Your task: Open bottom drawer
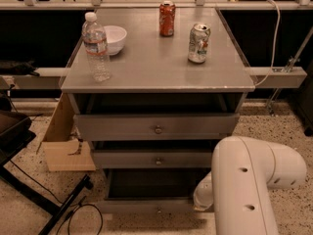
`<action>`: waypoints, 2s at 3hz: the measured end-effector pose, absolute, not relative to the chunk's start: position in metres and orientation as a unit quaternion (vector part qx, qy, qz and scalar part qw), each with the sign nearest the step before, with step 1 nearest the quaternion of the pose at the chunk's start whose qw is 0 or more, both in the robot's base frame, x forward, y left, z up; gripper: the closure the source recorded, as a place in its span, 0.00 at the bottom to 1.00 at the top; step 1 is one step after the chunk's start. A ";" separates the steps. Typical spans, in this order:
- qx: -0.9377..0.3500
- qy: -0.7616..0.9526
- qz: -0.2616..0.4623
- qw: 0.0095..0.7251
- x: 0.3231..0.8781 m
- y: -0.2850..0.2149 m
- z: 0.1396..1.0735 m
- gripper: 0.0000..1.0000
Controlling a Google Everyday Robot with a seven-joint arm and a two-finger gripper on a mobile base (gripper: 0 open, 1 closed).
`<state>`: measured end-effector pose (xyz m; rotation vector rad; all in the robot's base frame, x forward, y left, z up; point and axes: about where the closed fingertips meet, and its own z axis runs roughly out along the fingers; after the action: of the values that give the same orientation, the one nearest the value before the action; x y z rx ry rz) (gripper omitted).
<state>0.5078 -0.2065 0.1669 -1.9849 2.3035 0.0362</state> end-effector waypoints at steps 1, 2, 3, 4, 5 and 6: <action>-0.652 0.757 0.012 0.050 0.508 -0.207 0.167 0.06; -0.652 0.757 0.012 0.050 0.508 -0.207 0.167 0.00; -0.652 0.757 0.015 0.047 0.506 -0.205 0.165 0.00; -0.652 0.757 0.026 0.037 0.503 -0.200 0.157 0.00; -0.646 0.760 0.066 -0.016 0.448 -0.200 0.139 0.27; -0.646 0.760 0.066 -0.016 0.449 -0.200 0.146 0.50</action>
Offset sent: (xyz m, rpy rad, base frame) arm 0.0000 0.0000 0.0000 0.0000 0.0000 0.0000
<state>0.4494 -0.1995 0.1459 -2.0502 2.4127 0.2104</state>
